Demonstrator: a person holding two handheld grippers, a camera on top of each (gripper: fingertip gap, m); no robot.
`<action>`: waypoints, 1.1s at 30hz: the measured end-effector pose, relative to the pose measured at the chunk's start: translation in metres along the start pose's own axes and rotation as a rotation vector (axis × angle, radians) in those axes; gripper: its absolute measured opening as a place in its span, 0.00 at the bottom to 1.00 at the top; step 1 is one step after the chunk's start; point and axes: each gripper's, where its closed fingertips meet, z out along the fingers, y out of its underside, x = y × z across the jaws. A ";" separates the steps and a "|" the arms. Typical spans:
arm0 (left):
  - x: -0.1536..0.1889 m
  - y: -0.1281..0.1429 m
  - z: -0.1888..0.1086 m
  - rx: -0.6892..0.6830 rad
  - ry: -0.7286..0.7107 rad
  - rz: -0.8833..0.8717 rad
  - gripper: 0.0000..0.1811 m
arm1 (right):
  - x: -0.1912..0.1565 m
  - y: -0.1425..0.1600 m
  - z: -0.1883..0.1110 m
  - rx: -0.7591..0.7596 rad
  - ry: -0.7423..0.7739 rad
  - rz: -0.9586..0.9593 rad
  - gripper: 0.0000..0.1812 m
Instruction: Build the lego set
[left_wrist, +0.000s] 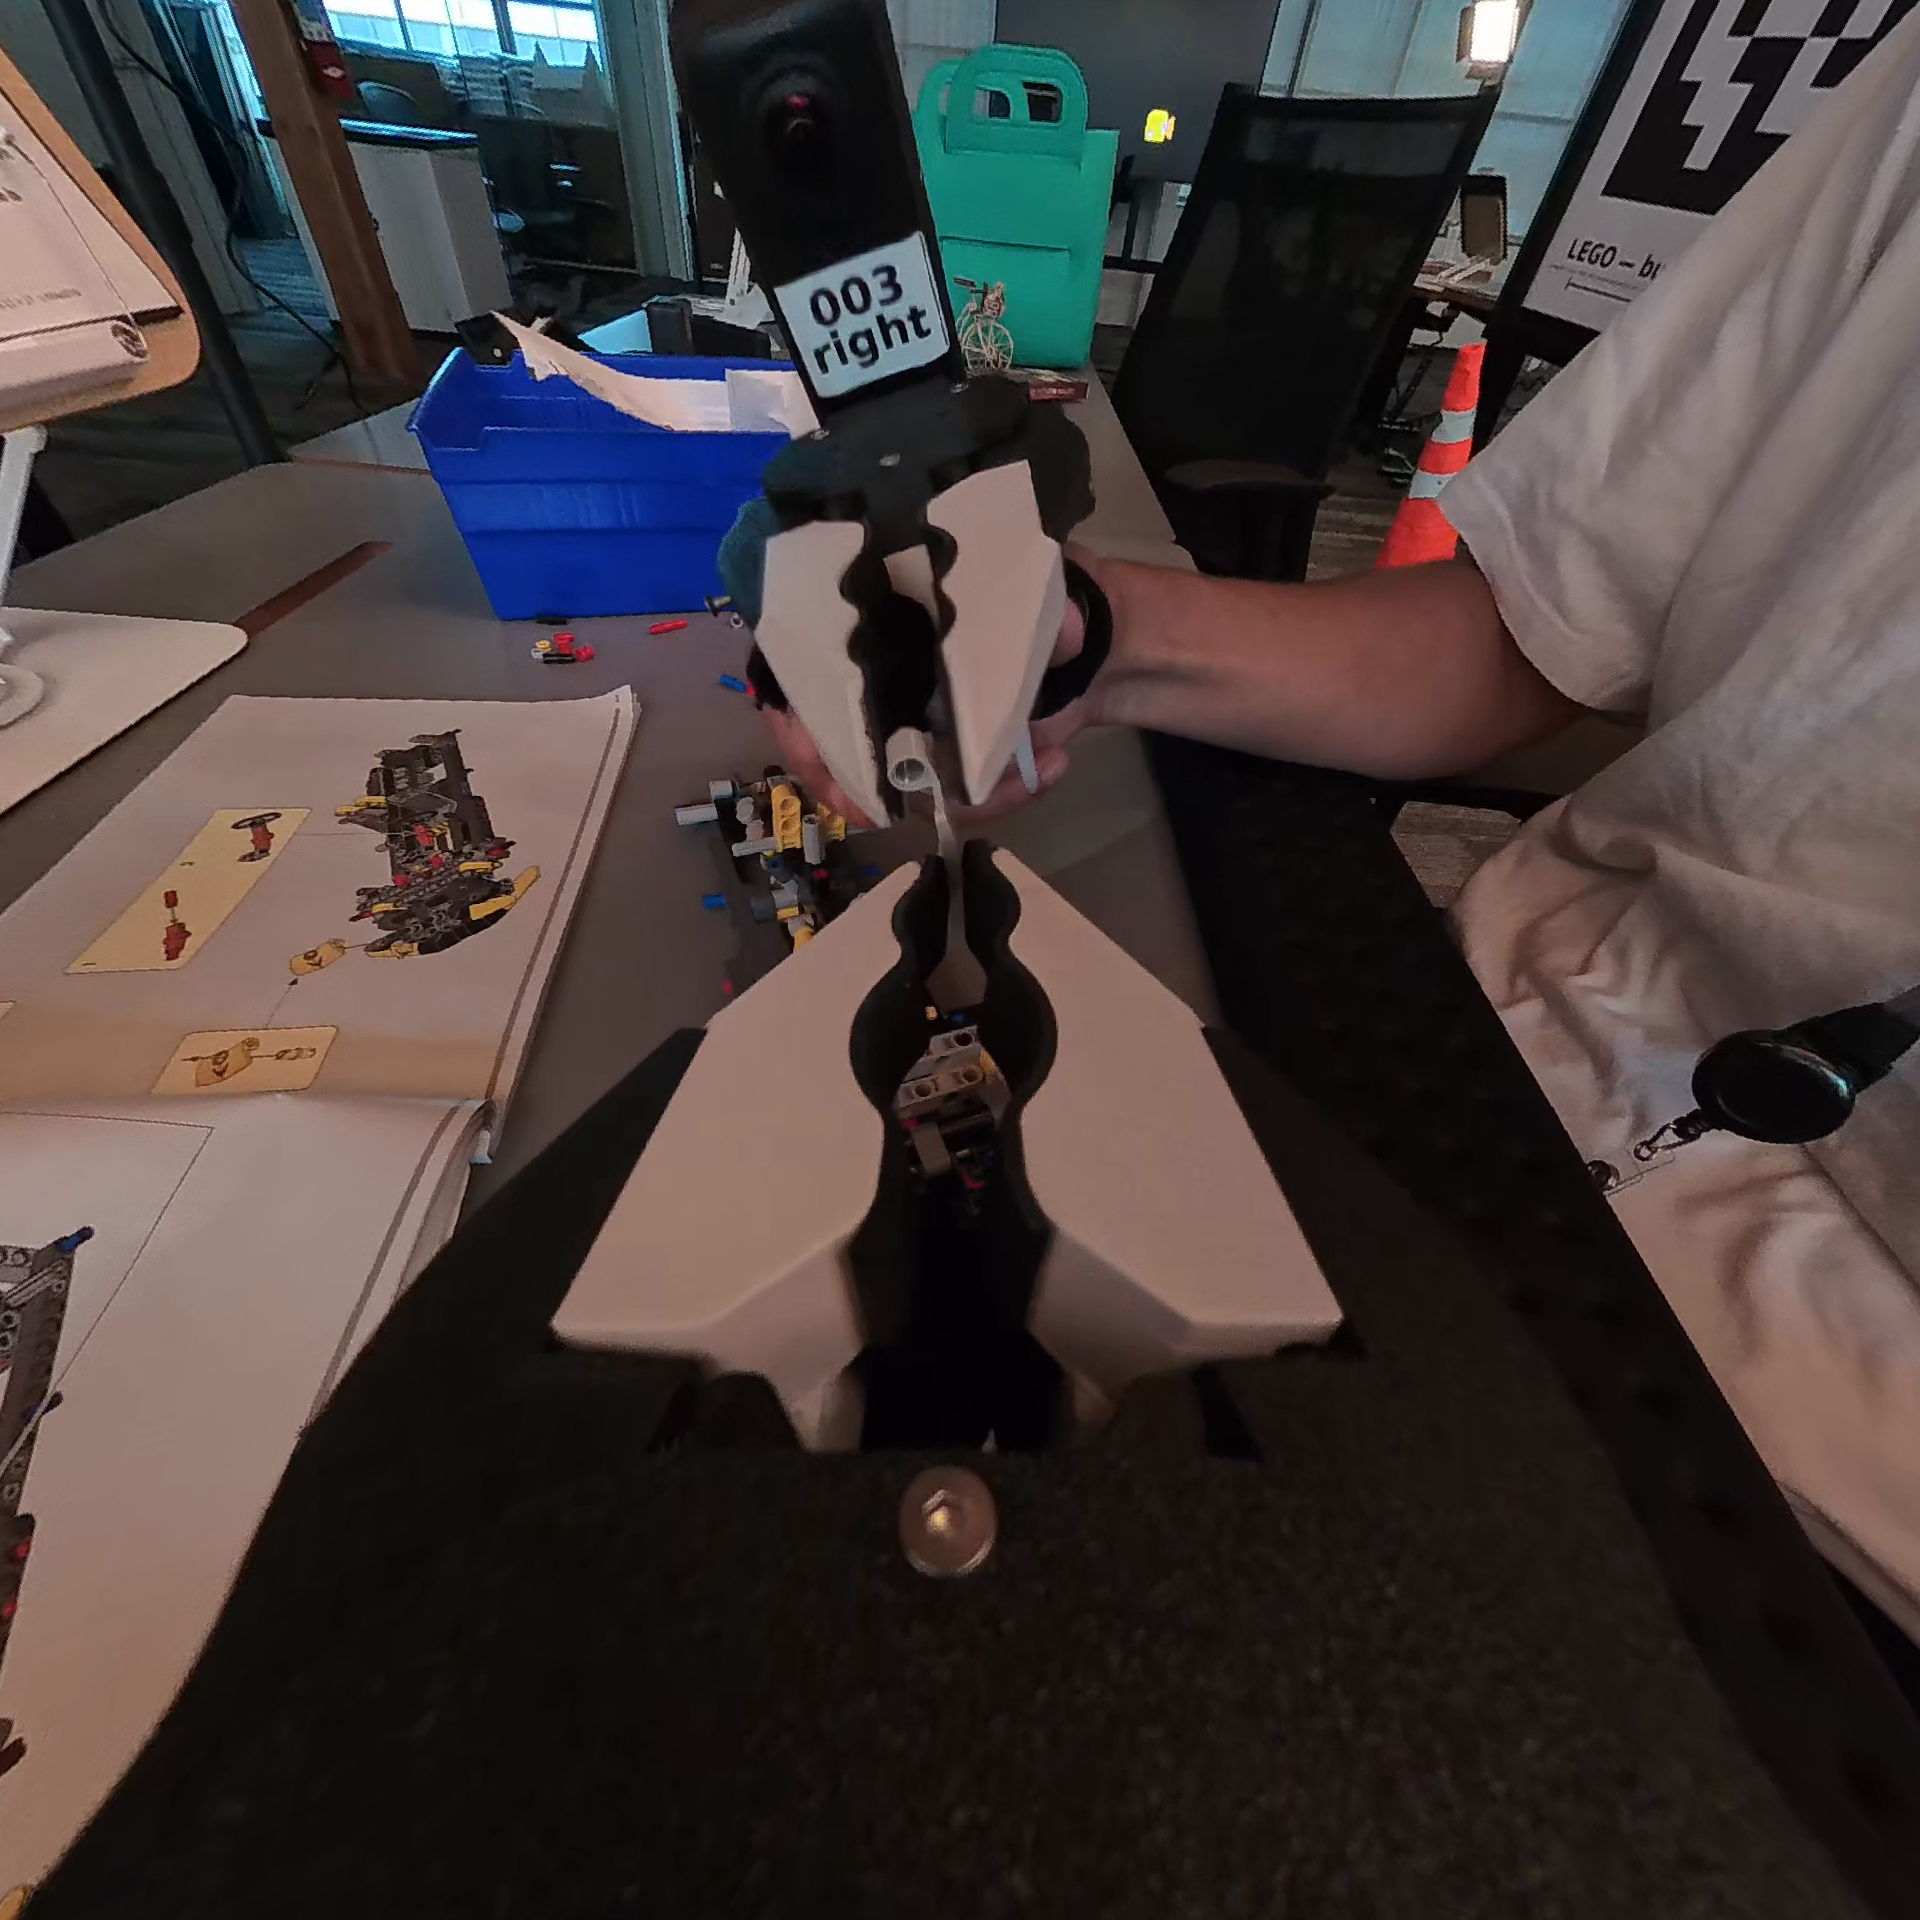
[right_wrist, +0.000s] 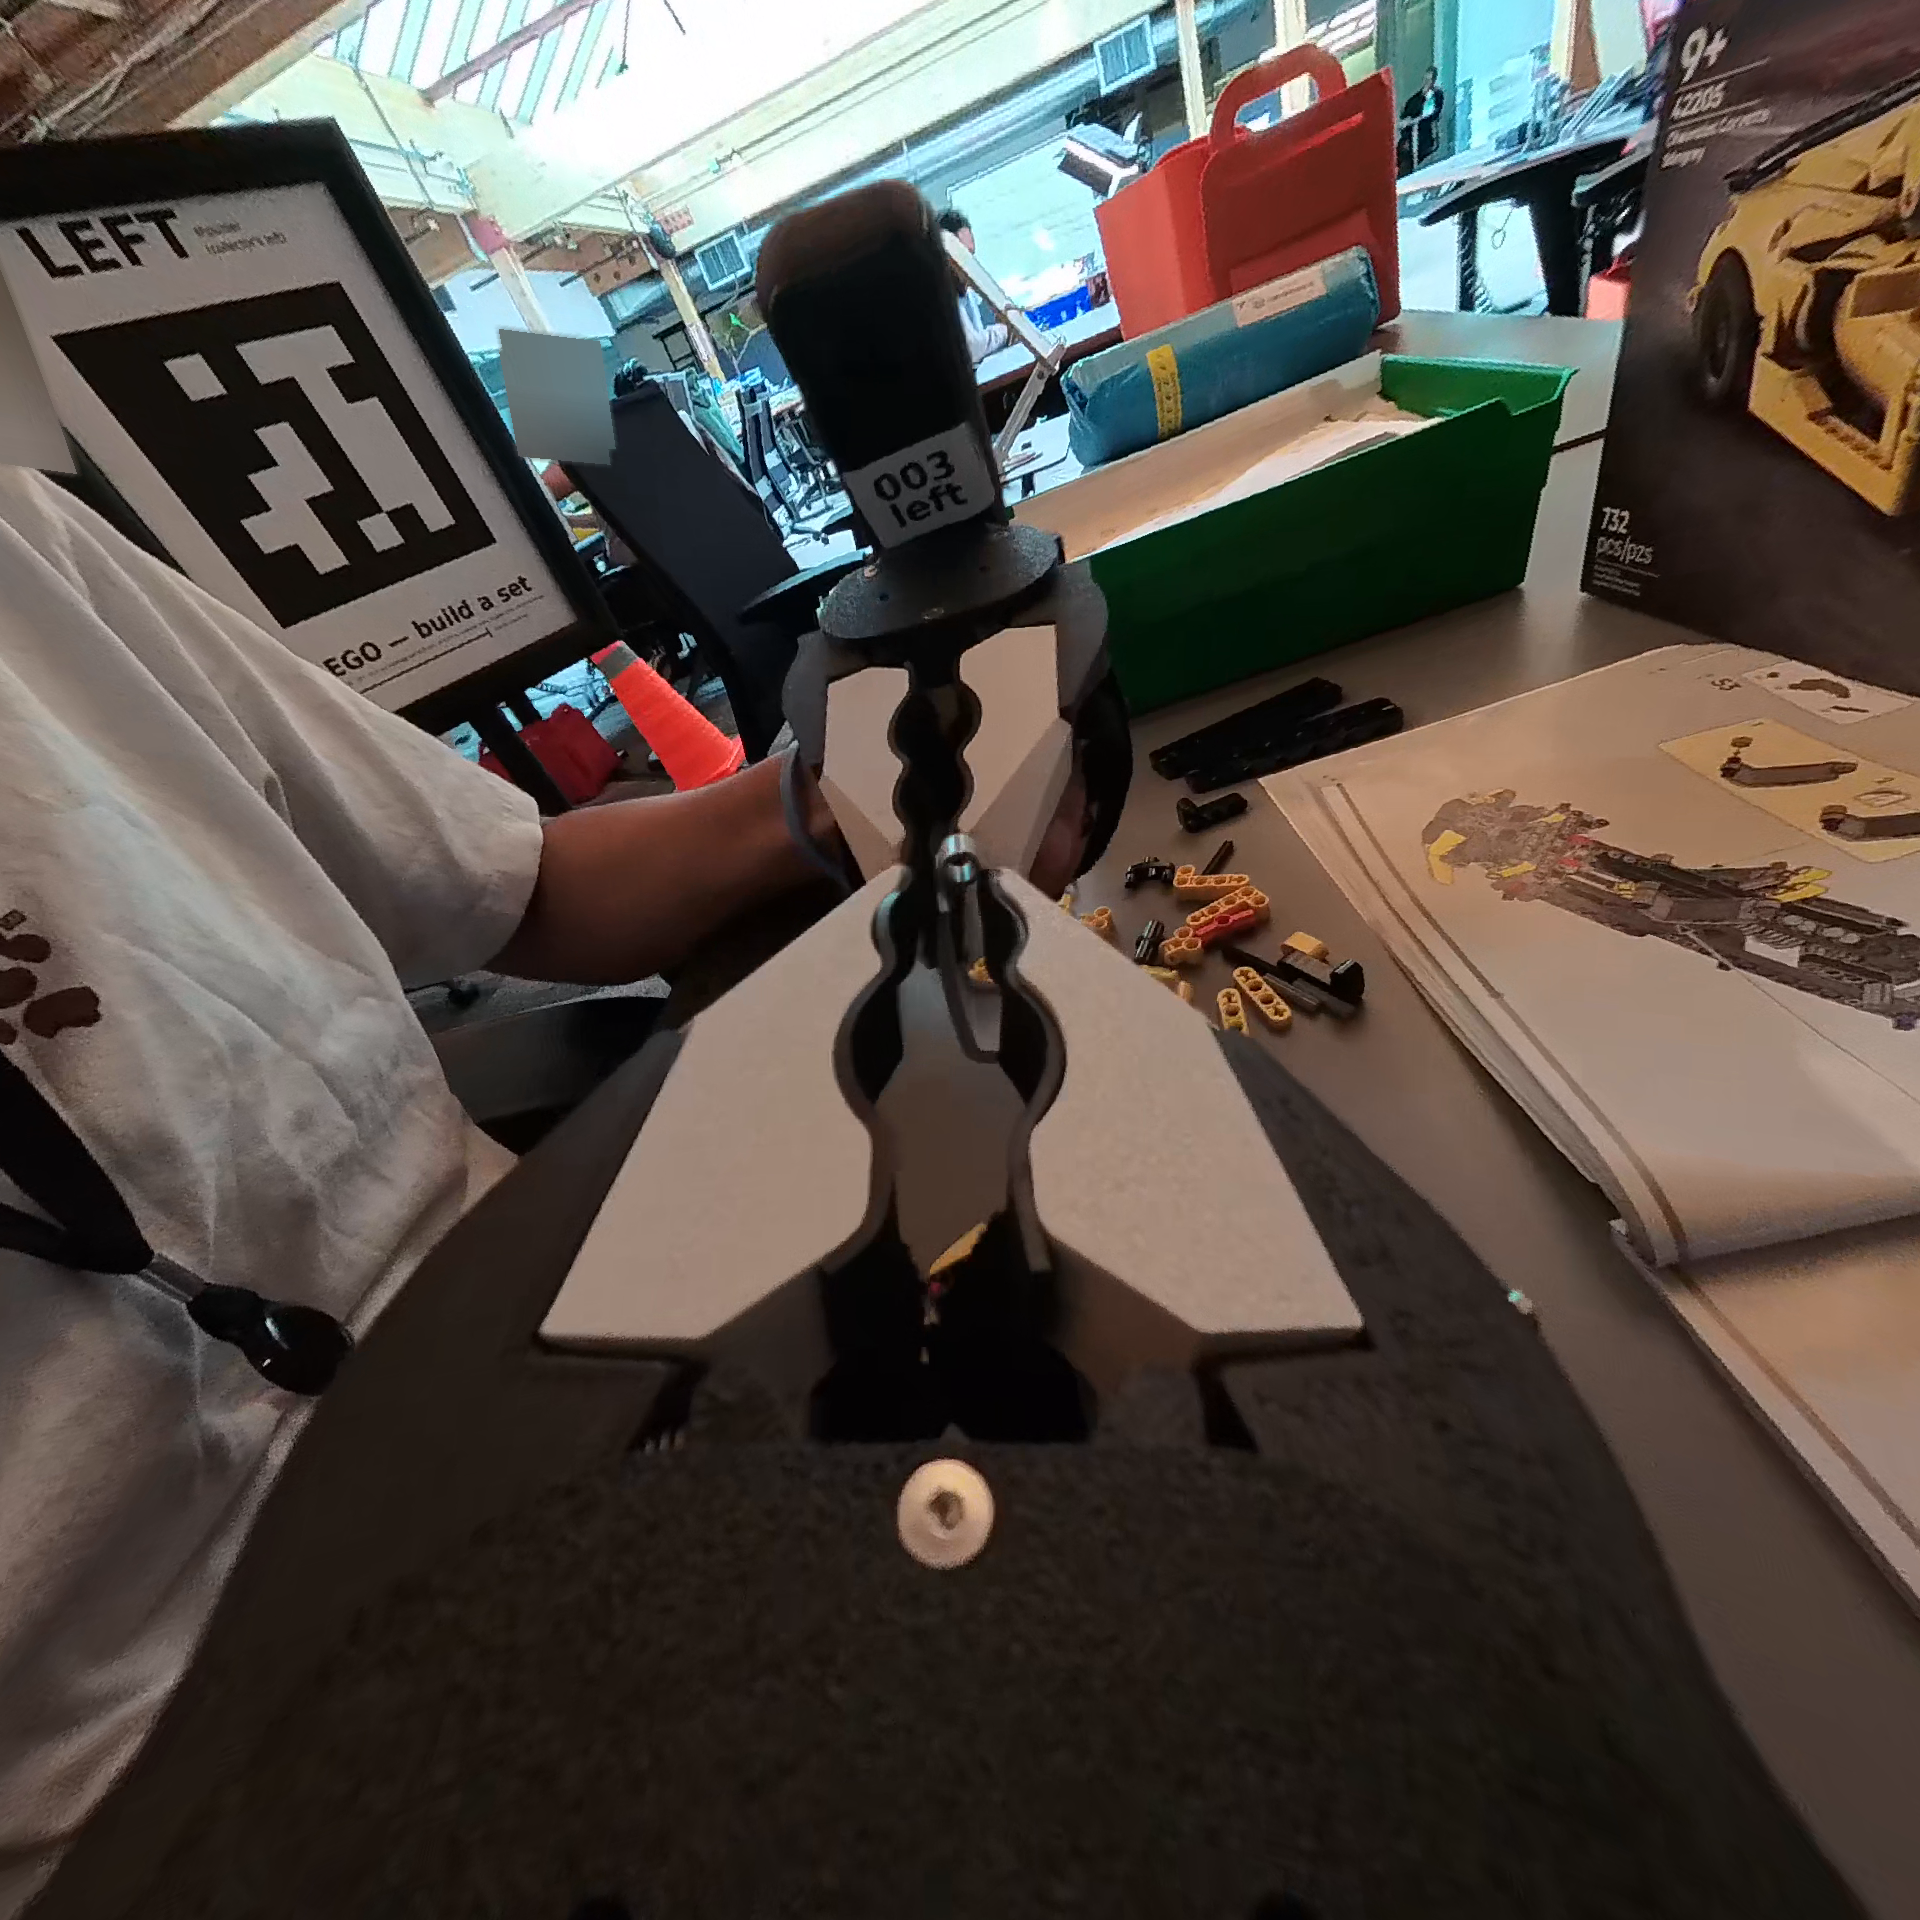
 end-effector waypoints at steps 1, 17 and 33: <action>-0.001 0.001 0.000 -0.002 -0.001 -0.001 0.01 | 0.000 0.001 0.001 -0.005 -0.002 0.001 0.06; -0.005 -0.018 -0.004 0.122 -0.010 -0.032 0.01 | -0.001 -0.017 0.004 0.143 0.008 -0.009 0.00; -0.001 0.086 0.012 -0.471 -0.291 0.010 0.42 | 0.003 -0.027 -0.117 0.348 0.379 -0.129 0.00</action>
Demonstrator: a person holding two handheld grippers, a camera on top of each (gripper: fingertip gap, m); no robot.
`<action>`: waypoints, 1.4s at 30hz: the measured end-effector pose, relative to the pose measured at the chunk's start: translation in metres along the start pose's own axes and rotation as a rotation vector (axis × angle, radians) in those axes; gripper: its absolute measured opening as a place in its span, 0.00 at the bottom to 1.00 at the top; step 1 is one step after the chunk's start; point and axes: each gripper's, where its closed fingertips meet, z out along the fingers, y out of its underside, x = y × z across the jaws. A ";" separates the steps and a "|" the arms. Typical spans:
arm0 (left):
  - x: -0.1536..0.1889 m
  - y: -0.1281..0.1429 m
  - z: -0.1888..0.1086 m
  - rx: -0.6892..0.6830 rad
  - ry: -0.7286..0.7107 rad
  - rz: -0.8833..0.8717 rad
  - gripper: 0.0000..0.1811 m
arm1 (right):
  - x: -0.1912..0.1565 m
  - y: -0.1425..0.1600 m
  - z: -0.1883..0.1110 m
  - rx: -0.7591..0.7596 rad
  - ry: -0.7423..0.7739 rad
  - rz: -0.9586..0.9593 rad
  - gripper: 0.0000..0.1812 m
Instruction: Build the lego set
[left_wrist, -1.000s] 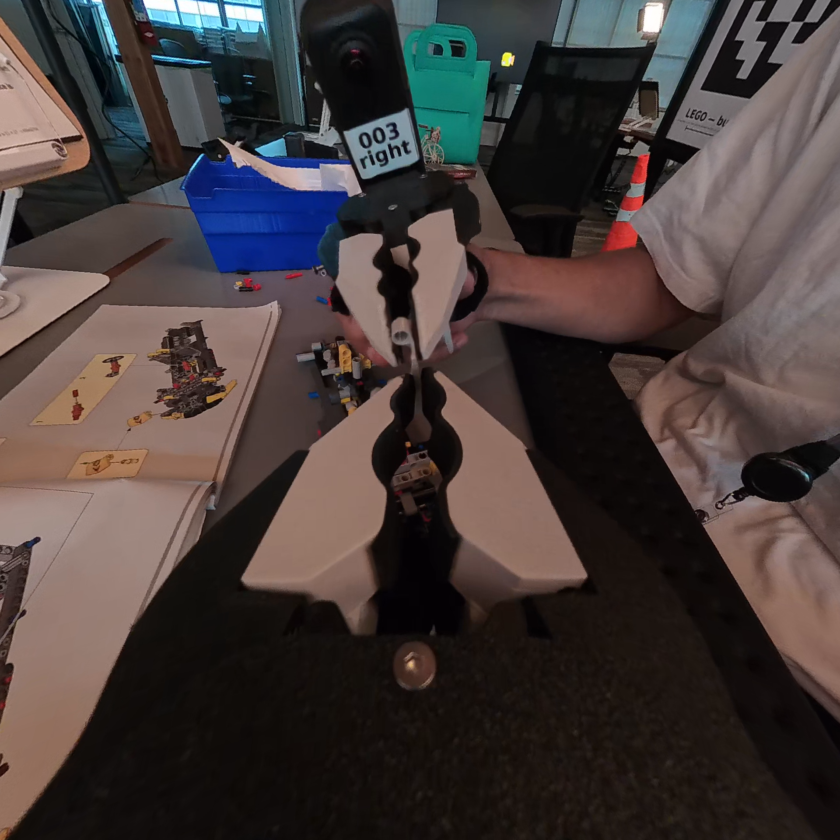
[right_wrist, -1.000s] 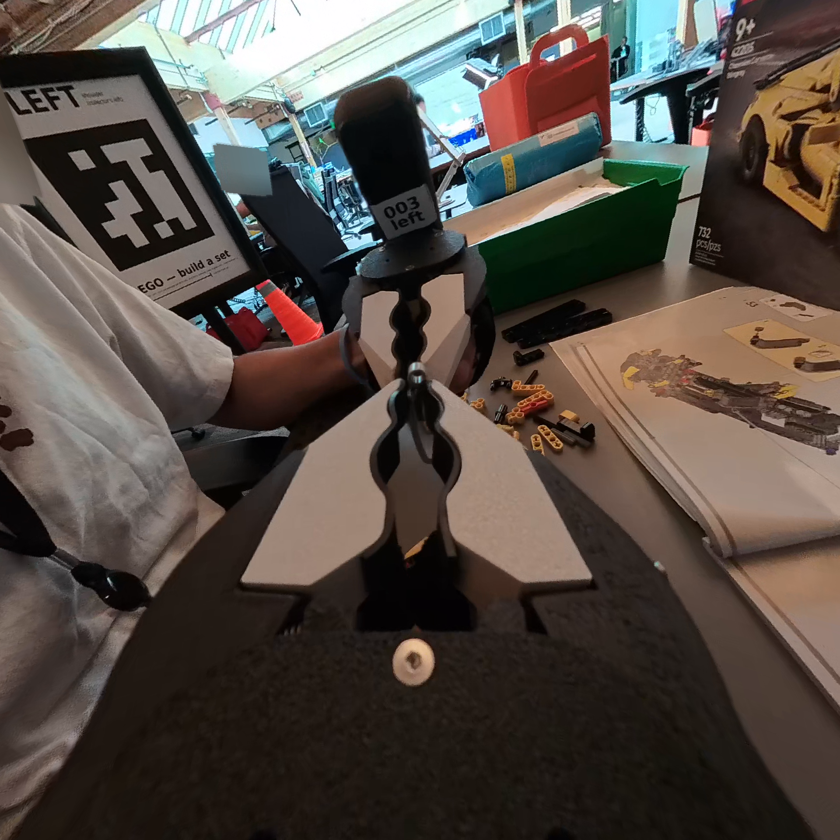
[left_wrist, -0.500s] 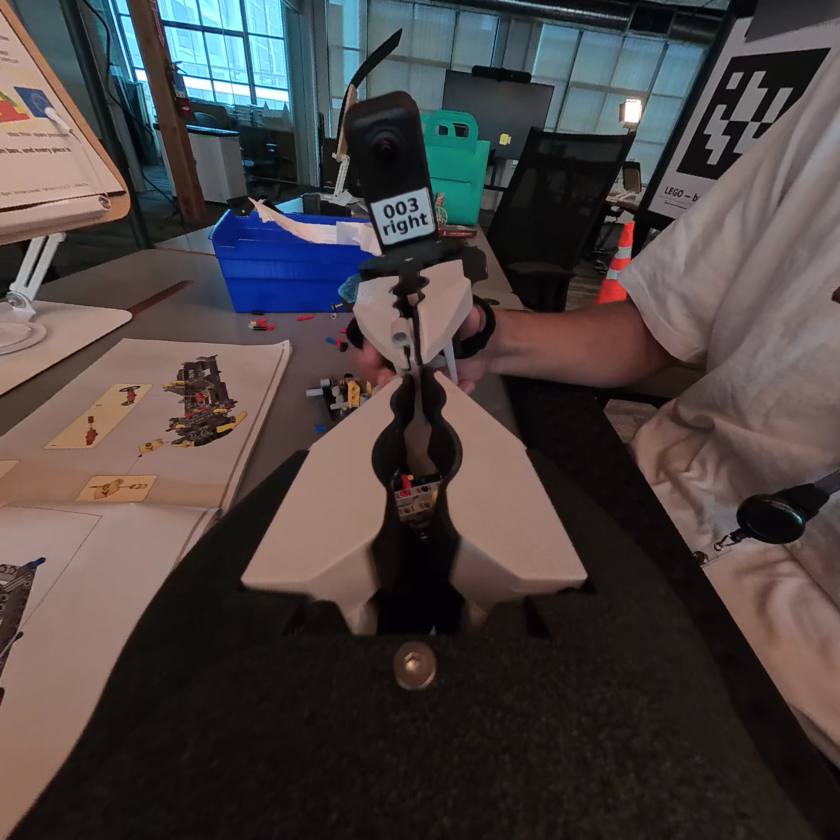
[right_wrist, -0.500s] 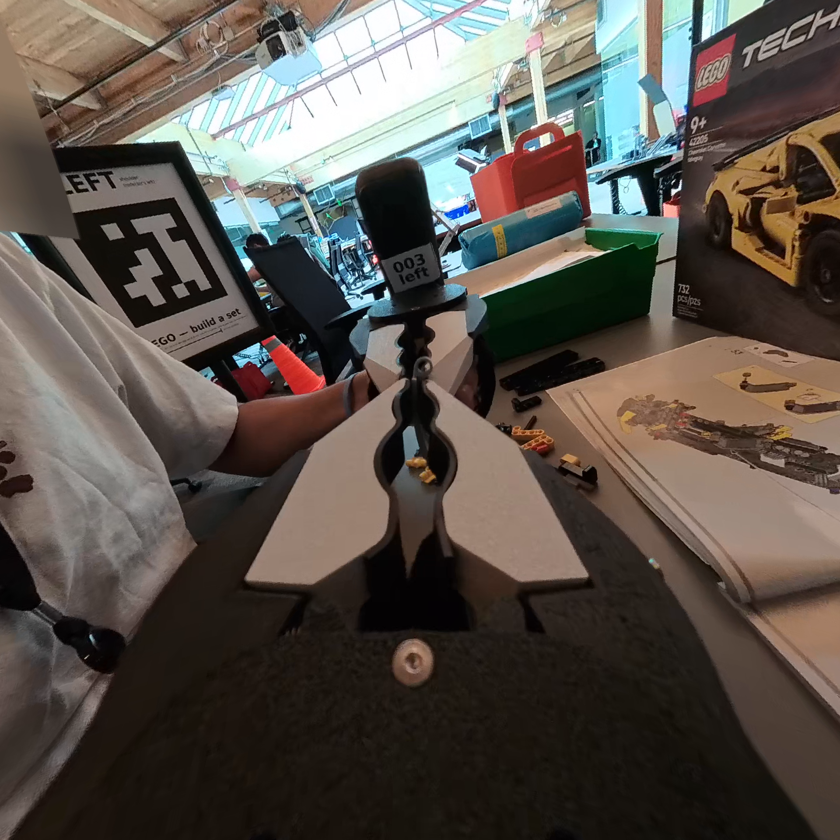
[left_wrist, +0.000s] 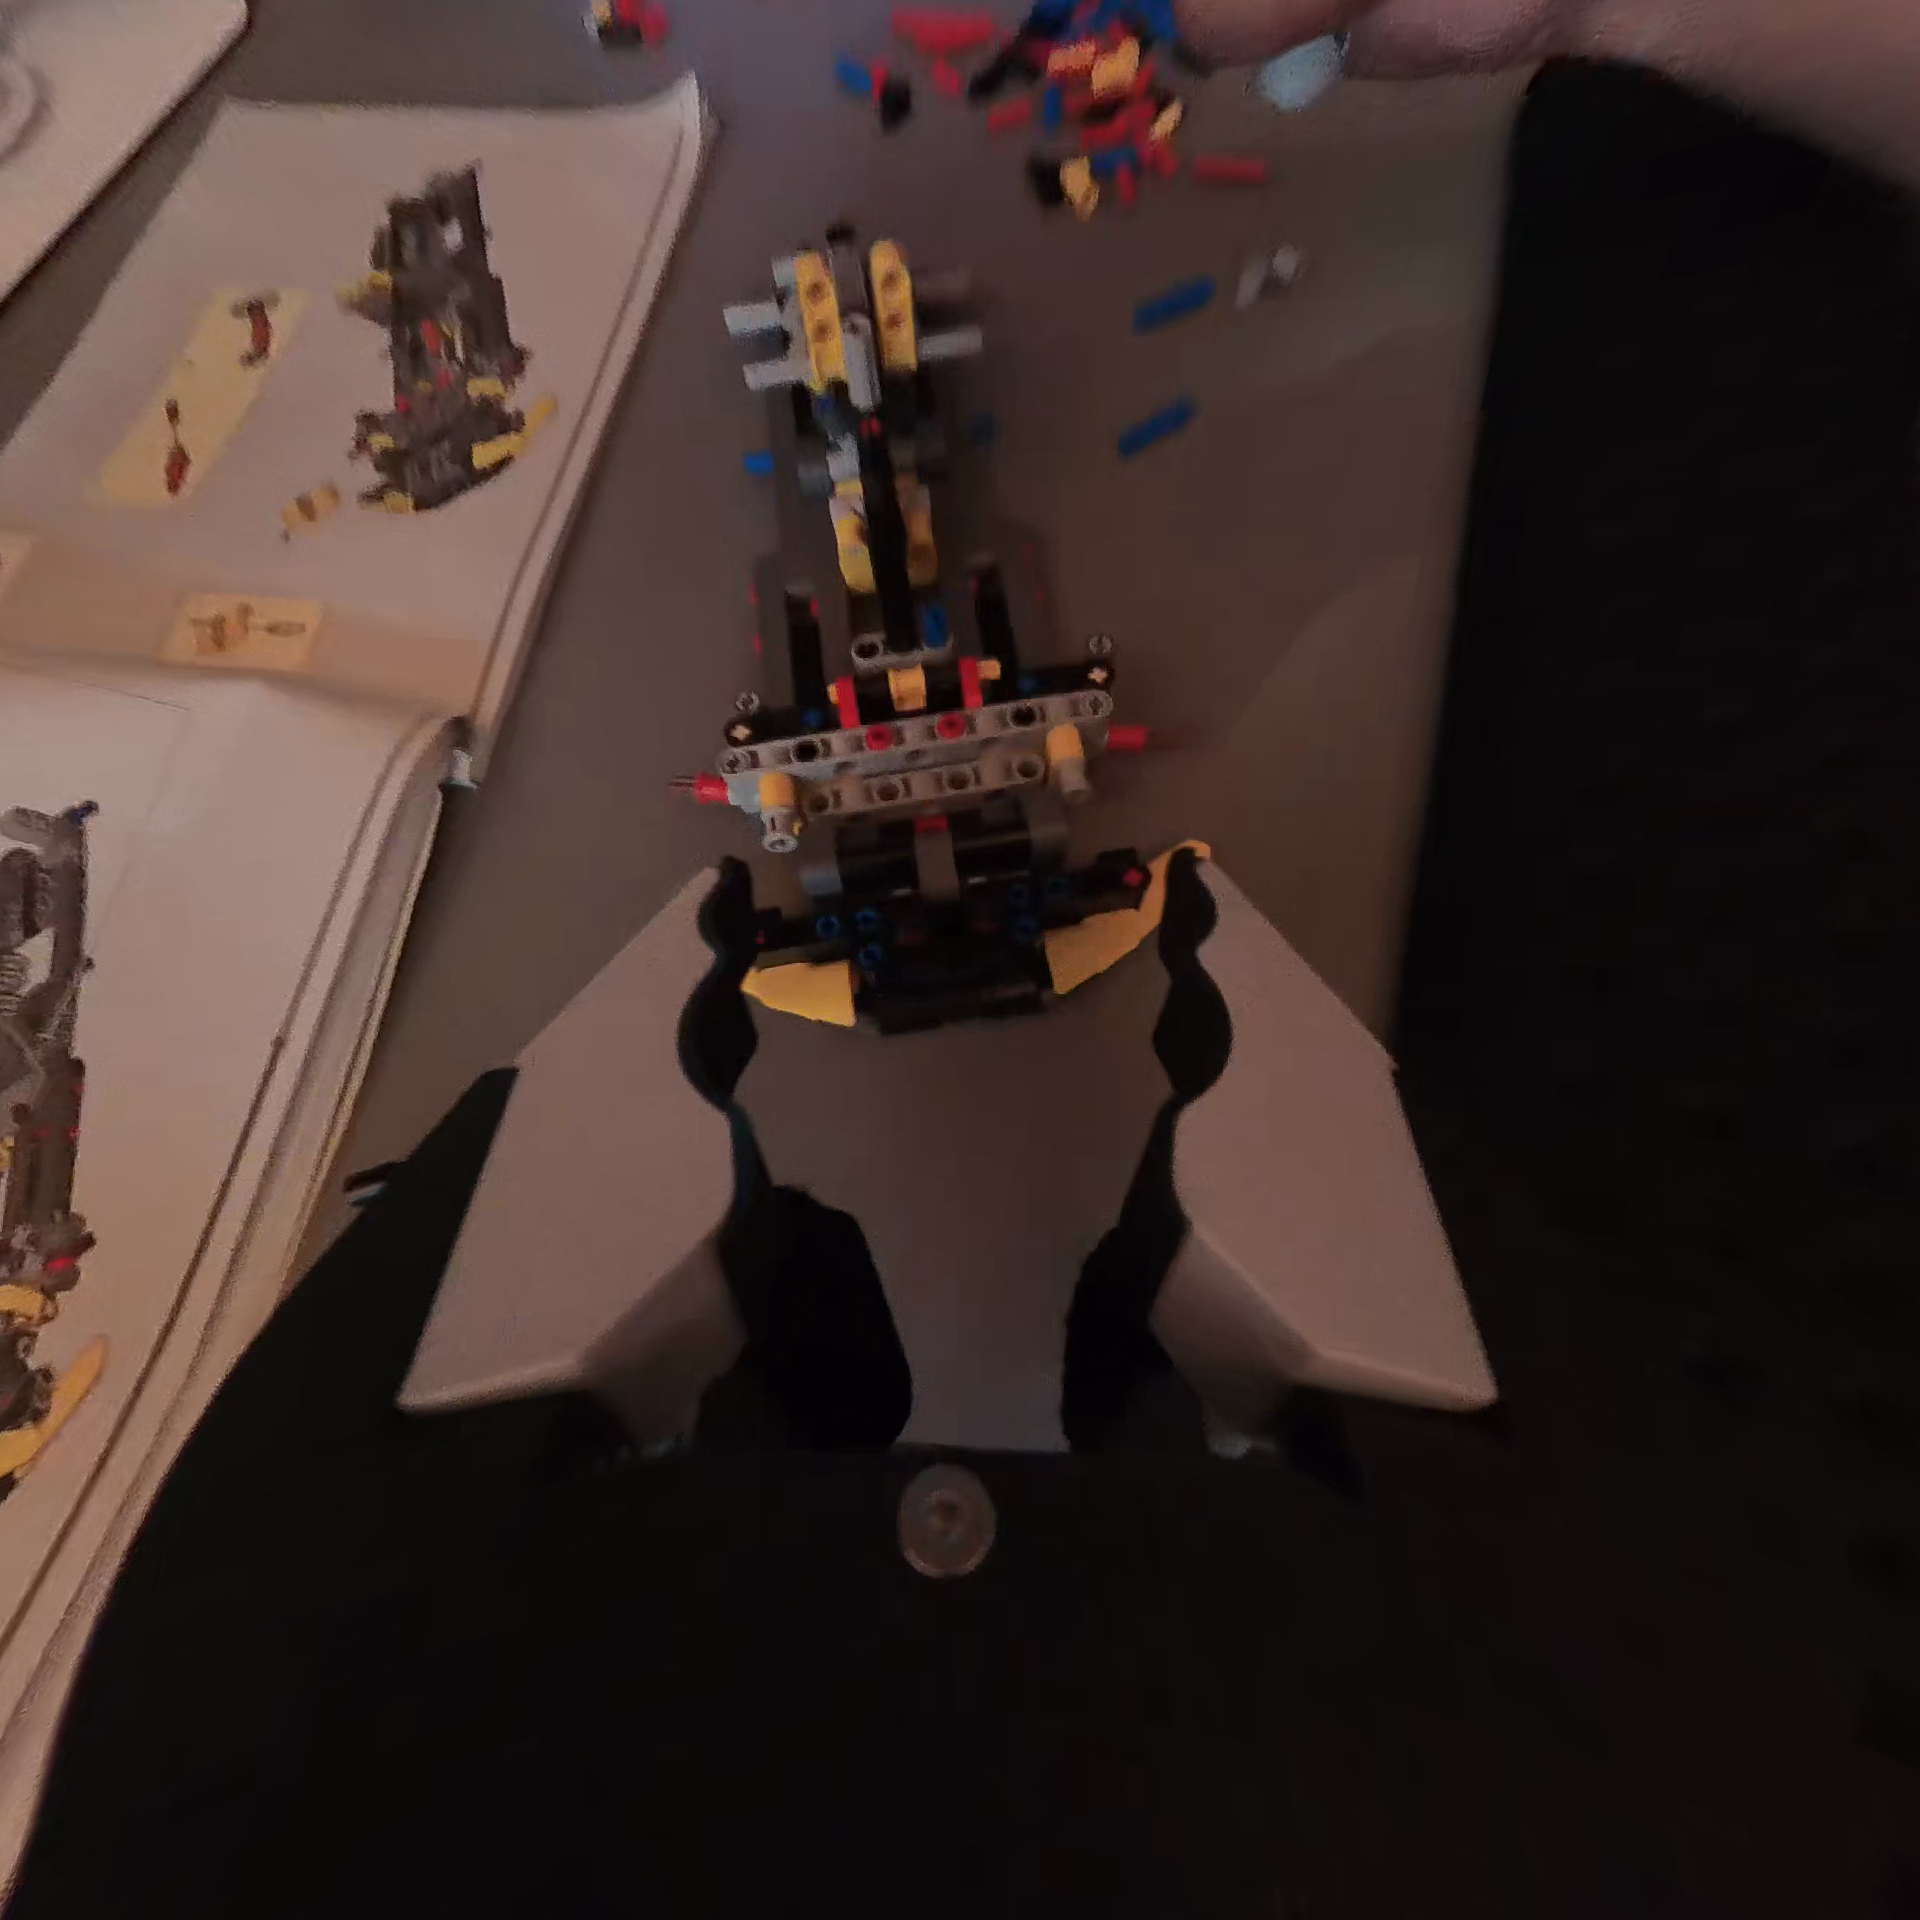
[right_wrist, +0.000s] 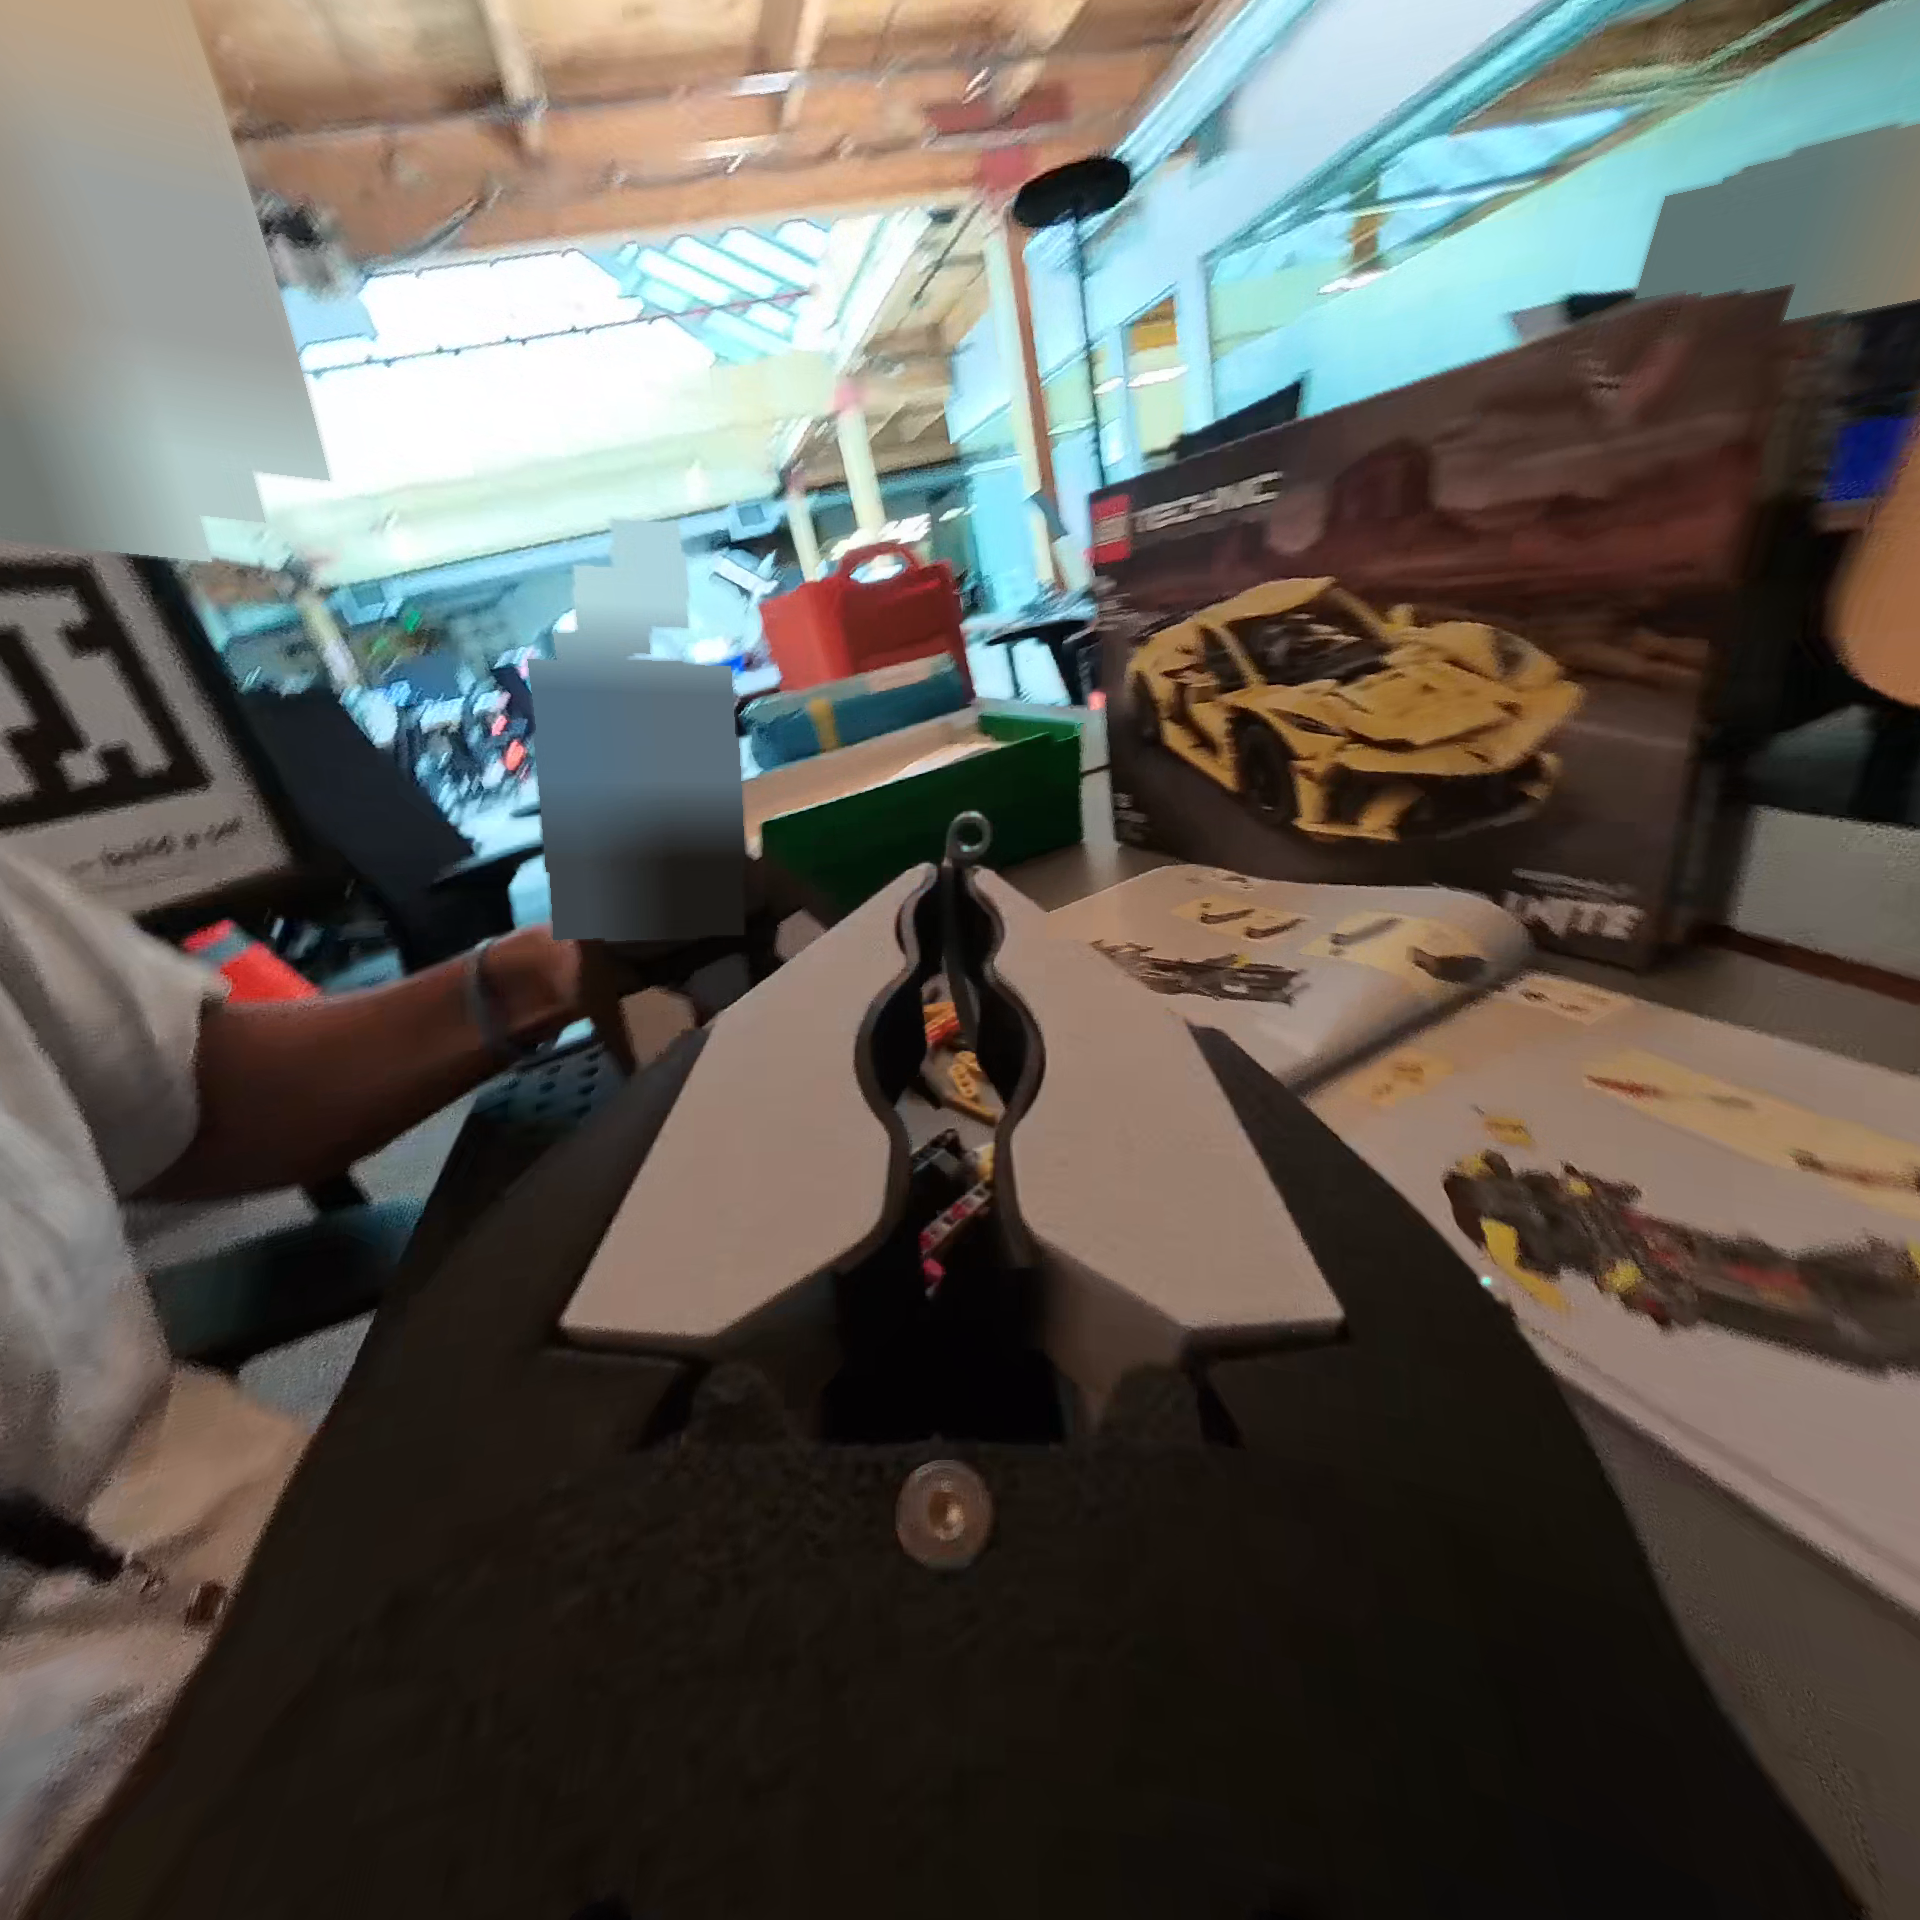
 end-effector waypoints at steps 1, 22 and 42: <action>0.002 0.001 0.003 -0.021 -0.005 -0.004 0.48 | 0.007 0.001 -0.008 0.030 0.034 0.037 0.00; -0.035 0.012 0.041 -0.246 0.065 0.004 0.40 | 0.005 -0.009 -0.088 0.201 0.114 0.146 0.00; 0.051 -0.076 0.124 -0.184 0.352 0.381 0.13 | 0.005 -0.011 -0.105 0.237 0.118 0.152 0.00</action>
